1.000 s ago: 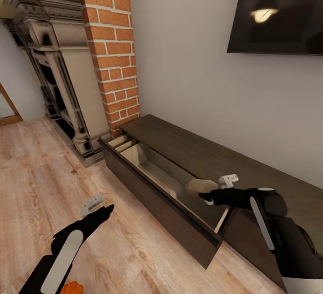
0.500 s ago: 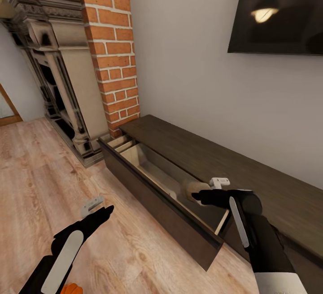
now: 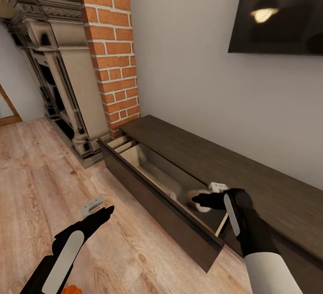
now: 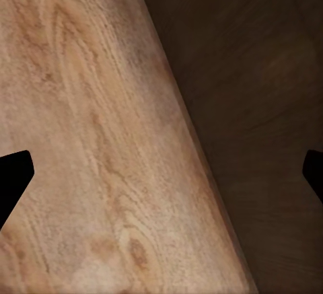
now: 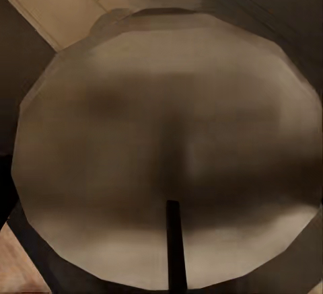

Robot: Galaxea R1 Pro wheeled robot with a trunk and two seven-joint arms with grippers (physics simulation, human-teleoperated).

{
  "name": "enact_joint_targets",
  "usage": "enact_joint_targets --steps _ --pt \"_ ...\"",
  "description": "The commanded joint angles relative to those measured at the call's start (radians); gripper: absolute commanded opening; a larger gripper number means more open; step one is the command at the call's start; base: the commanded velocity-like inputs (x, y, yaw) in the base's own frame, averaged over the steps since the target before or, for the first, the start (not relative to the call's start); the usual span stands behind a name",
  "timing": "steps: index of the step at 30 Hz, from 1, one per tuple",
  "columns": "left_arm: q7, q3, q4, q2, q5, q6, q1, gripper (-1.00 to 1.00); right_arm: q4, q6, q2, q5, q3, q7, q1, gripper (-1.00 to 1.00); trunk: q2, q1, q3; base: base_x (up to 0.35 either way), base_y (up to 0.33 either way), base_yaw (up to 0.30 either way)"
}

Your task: Place each of the two pumpkins and all three candles from the living room inside a cabinet in the living room (use any cabinet), then make sure every cabinet is closed, and position the cauldron so it is next to a table in the living room.

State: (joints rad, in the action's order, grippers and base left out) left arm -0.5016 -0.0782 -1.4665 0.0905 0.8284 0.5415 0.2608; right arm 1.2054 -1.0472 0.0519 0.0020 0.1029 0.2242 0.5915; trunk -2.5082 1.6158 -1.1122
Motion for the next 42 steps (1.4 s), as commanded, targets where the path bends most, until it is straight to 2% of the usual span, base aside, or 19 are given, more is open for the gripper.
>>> enact_joint_targets --steps 1,4,8,12,18,32,40,42 --pt "0.000 0.000 0.000 0.000 0.000 0.000 0.000 1.00 -0.013 0.000 0.013 0.000 0.001 -0.002 0.005 -1.00 0.000 0.000 0.000 0.000 0.000 0.000" --pt "0.000 0.000 0.000 0.000 -0.001 0.000 0.000 1.00 -0.020 0.000 0.030 0.000 0.001 -0.080 0.006 -1.00 0.000 0.000 0.000 0.000 0.000 0.000" --pt "0.000 0.000 0.000 0.000 -0.002 0.000 0.000 1.00 -0.036 0.000 0.041 -0.003 0.002 -0.114 0.007 -1.00 0.000 0.000 0.000 0.000 0.000 0.000" --pt "0.000 0.000 0.000 0.000 -0.002 0.000 0.000 1.00 -0.039 0.000 0.043 -0.003 0.004 -0.119 0.007 -1.00 0.000 0.000 0.000 0.006 0.000 0.000" --pt "0.000 0.000 0.000 -0.001 -0.003 -0.001 0.000 1.00 -0.060 0.000 0.043 -0.003 0.030 -0.121 0.014 -1.00 0.000 0.000 0.000 0.092 0.012 0.000" --pt "0.000 -0.001 0.000 -0.002 -0.003 -0.002 -0.001 1.00 -0.110 0.000 0.046 -0.004 0.032 -0.121 0.019 -1.00 0.000 0.000 0.000 0.017 0.001 0.000" --pt "0.000 -0.002 0.000 -0.002 -0.003 -0.002 -0.001 1.00 -0.169 0.000 0.048 -0.005 0.033 -0.124 0.045 -1.00 0.000 0.000 0.000 0.000 0.000 0.000" --pt "0.000 -0.002 0.000 -0.001 -0.003 -0.002 -0.001 1.00 -0.171 0.000 0.048 -0.006 0.054 -0.124 0.046 -1.00 0.000 0.000 0.000 0.000 0.000 0.000"
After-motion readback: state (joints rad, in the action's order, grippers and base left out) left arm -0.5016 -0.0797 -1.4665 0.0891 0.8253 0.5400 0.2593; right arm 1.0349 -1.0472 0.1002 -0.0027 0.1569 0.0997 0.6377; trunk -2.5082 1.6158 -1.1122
